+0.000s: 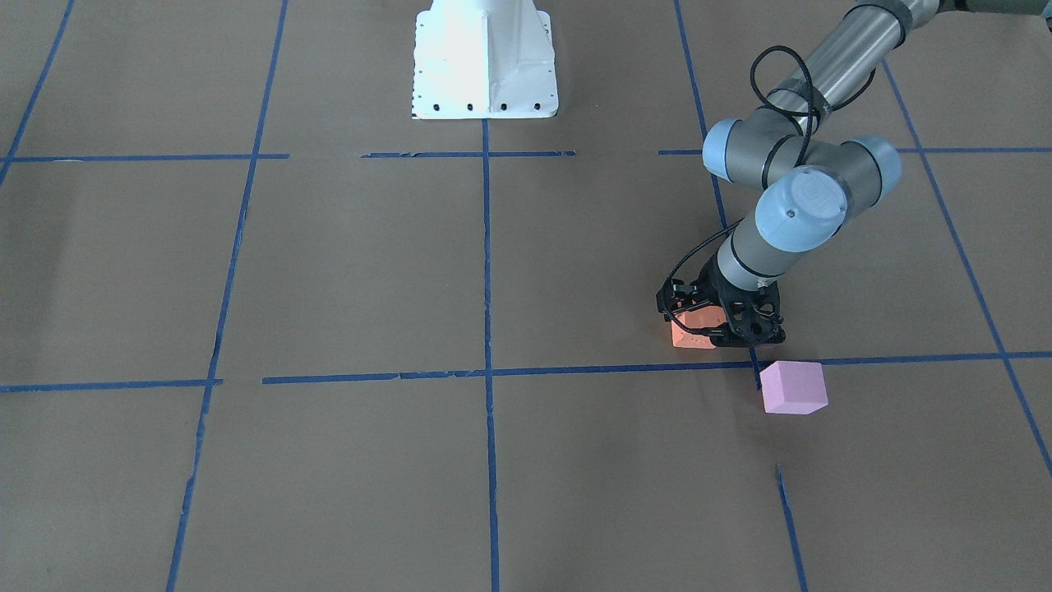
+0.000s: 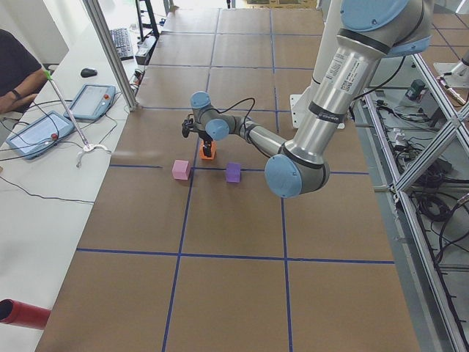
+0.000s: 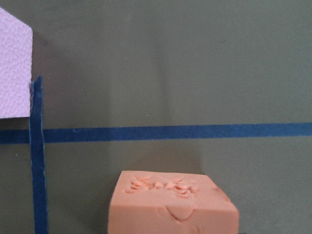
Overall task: Arrange blocks in a line
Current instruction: 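Close the left gripper on the orange cube and lift it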
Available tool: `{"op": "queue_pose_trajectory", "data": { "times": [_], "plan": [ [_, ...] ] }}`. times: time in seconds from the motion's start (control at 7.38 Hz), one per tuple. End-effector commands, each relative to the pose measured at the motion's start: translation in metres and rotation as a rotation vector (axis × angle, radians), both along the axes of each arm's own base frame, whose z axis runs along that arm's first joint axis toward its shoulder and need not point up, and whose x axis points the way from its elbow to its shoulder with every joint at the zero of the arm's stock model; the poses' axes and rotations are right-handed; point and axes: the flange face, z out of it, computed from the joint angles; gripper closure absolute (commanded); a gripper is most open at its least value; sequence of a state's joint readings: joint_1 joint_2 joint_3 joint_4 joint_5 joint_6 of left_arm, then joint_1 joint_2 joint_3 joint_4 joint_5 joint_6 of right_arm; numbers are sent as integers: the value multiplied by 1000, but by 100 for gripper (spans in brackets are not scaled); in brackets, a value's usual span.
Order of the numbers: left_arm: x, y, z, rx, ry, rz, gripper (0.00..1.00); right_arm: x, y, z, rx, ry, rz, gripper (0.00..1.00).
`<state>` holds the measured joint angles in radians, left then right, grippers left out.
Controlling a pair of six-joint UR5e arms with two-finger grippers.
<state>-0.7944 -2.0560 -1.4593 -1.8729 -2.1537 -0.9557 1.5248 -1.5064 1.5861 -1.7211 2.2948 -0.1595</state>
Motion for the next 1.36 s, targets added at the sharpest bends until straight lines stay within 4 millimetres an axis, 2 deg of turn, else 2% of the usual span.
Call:
{"op": "queue_pose_trajectory", "data": {
  "times": [0.0,0.27,0.41,0.81,0.95,1.22],
  "plan": [
    [0,-1,-2,4,1,0,11,0,0,0,0,0,0,0],
    [2,-2,-1,7,4,0,12,0,0,0,0,0,0,0],
    [2,-2,-1,8,5,0,20,0,0,0,0,0,0,0],
    [-2,-5,-5,10,8,-7,63,0,0,0,0,0,0,0],
    [-15,-13,-13,22,19,-29,63,0,0,0,0,0,0,0],
    [-64,-28,-40,24,26,-95,61,0,0,0,0,0,0,0]
  ]
}}
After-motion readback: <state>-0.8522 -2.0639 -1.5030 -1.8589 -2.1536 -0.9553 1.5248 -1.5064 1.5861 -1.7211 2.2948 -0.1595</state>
